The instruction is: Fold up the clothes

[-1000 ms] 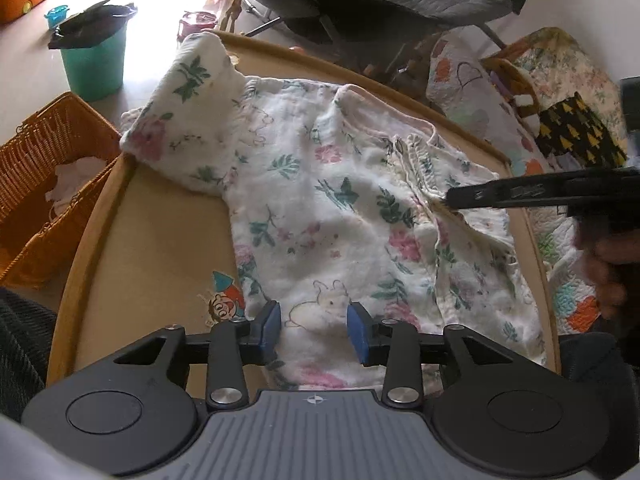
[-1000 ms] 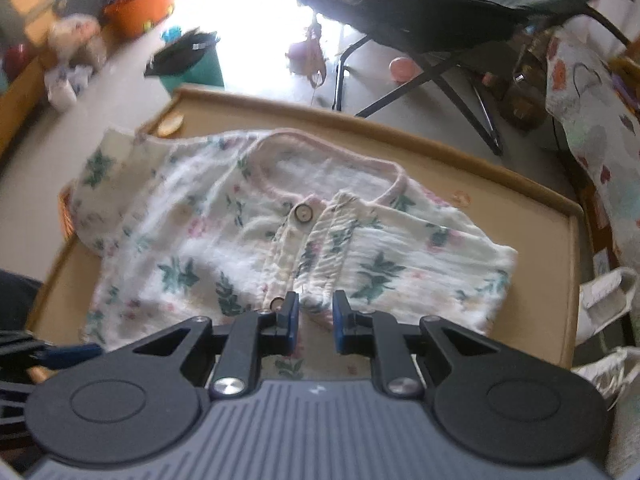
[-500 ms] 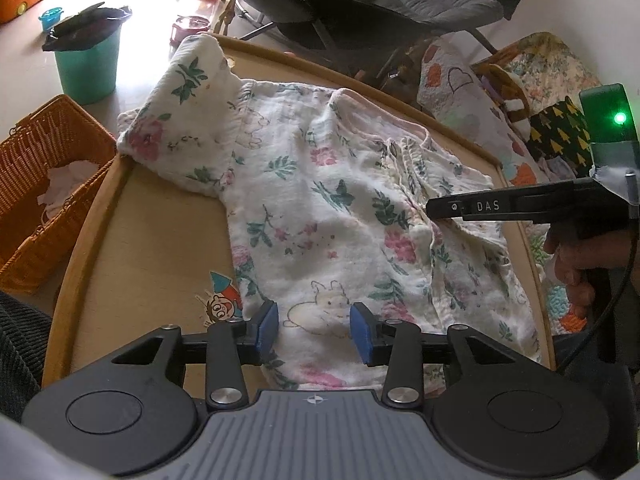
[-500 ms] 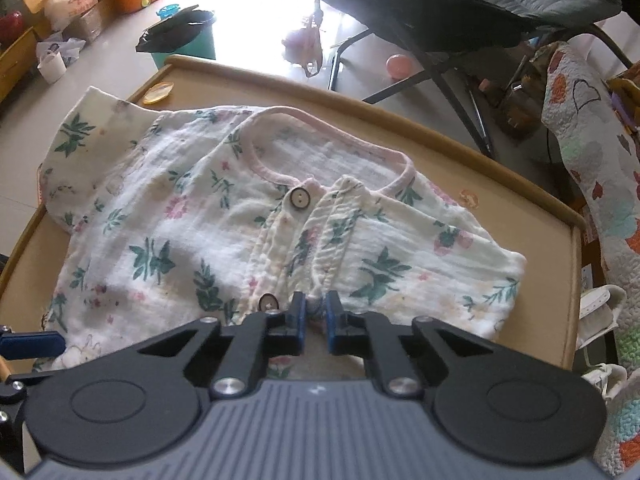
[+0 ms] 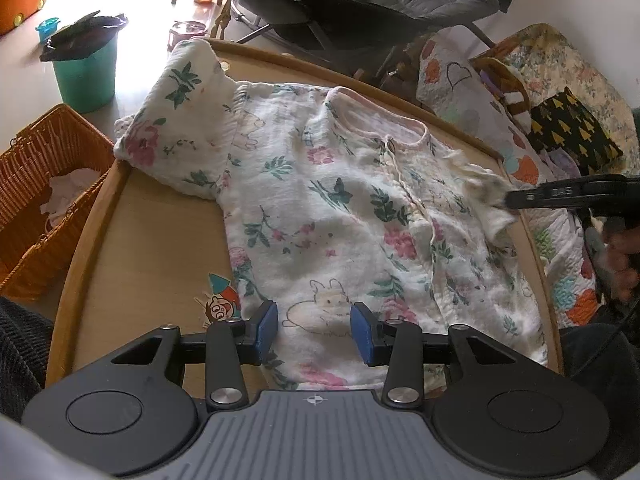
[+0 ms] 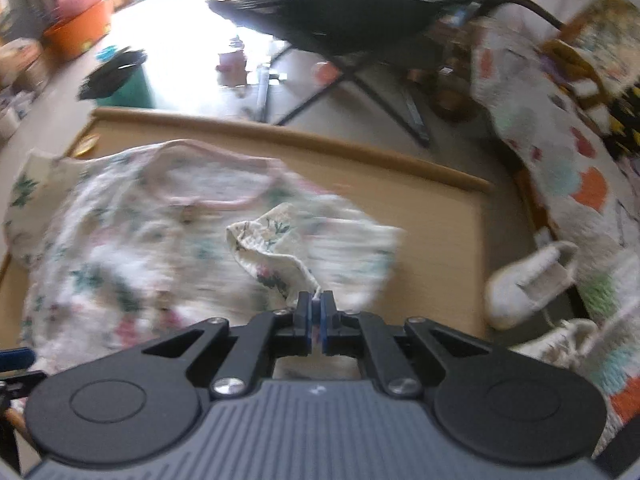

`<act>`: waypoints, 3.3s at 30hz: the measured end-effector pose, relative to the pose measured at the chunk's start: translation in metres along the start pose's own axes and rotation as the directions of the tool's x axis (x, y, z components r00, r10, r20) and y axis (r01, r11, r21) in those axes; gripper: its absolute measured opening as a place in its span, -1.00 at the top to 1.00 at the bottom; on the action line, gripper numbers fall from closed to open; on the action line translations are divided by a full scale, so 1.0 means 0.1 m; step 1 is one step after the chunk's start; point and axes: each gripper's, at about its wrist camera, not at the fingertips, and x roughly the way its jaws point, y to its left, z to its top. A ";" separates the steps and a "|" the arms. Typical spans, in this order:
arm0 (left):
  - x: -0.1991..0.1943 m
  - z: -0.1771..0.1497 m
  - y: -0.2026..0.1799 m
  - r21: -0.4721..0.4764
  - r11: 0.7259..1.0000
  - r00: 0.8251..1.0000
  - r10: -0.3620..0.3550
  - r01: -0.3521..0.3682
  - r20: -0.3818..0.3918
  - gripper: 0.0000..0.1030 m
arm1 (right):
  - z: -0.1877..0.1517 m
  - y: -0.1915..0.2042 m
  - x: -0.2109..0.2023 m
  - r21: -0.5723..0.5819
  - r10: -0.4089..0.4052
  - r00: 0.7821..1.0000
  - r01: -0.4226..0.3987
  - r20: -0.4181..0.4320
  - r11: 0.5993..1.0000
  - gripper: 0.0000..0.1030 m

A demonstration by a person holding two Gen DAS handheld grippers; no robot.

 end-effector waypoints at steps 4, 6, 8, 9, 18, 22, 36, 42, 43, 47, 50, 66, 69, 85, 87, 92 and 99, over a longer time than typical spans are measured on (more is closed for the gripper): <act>0.00 0.00 -0.01 0.004 1.000 1.000 0.002 -0.002 0.000 0.15 | -0.06 -0.42 -0.06 0.077 -0.074 0.997 0.074 -0.002 0.994 0.92; 0.00 0.00 -0.01 0.006 1.000 1.000 0.001 -0.001 -0.001 0.13 | -0.11 -0.59 -0.09 0.106 -0.123 0.992 0.123 -0.002 0.987 0.92; 0.00 0.00 -0.02 0.013 1.000 1.000 -0.002 0.002 -0.005 0.05 | -0.17 -0.76 -0.10 0.133 -0.165 0.986 0.165 -0.010 0.977 0.92; 0.00 -0.01 -0.04 0.017 1.000 1.000 -0.001 0.001 -0.007 0.03 | -0.21 -0.83 -0.09 0.152 -0.178 0.984 0.179 -0.018 0.972 0.92; -0.01 0.02 -0.01 -0.013 1.000 1.000 -0.004 0.004 -0.024 -0.02 | -0.48 -1.15 0.10 0.241 -0.191 0.976 0.211 -0.101 0.947 0.92; -0.03 0.06 0.05 -0.044 0.999 1.000 0.001 -0.003 -0.029 -0.02 | -0.53 -1.16 0.16 0.246 -0.192 0.972 0.220 -0.133 0.944 0.90; -0.14 0.13 0.16 -0.100 0.994 0.999 0.034 -0.034 -0.006 -0.02 | -0.60 -1.13 -0.17 0.276 -0.127 0.982 0.161 -0.137 0.948 0.82; -0.26 0.22 0.27 -0.150 0.987 0.997 0.058 -0.052 0.040 -0.02 | -0.55 -0.61 -0.51 0.190 0.043 0.998 -0.033 -0.051 0.981 0.67; -0.29 0.24 0.29 -0.160 0.985 0.997 0.065 -0.057 0.049 -0.02 | -0.55 -0.50 -0.53 0.170 0.072 0.996 -0.063 -0.044 0.983 0.65; -0.38 0.32 0.41 -0.211 0.974 0.992 0.095 -0.076 0.083 -0.02 | -0.58 -0.10 -0.52 0.097 0.173 0.984 -0.168 -0.047 0.981 0.62; -0.44 0.38 0.53 -0.256 0.962 0.988 0.119 -0.090 0.101 -0.02 | -0.64 0.15 -0.40 0.055 0.209 0.974 -0.205 -0.085 0.977 0.62; -0.44 0.84 0.98 -0.382 0.913 0.972 0.203 -0.145 0.115 -0.02 | -0.91 0.63 -0.13 -0.076 0.121 0.966 -0.141 -0.227 0.987 0.47; -0.37 0.92 1.06 -0.407 0.905 0.980 0.177 -0.124 0.095 -0.02 | -0.92 0.66 -0.12 -0.090 0.122 0.966 -0.146 -0.228 0.985 0.33; -0.11 1.19 1.36 -0.508 0.858 0.966 0.189 -0.074 0.178 0.02 | -0.91 0.71 -0.12 -0.105 0.123 0.965 -0.150 -0.230 0.983 0.08; -0.04 1.20 1.43 -0.516 0.853 0.974 0.176 -0.077 0.144 0.04 | -0.91 0.72 -0.12 -0.108 0.121 0.965 -0.149 -0.233 0.983 0.06; 0.11 1.17 1.58 -0.530 0.846 0.988 0.125 -0.057 0.094 0.07 | -0.90 0.73 -0.11 -0.110 0.117 0.964 -0.146 -0.239 0.983 0.04; 0.29 1.08 1.63 -0.507 0.862 0.991 0.078 -0.012 0.108 0.61 | -0.89 0.74 -0.10 -0.109 0.112 0.962 -0.143 -0.247 0.984 0.03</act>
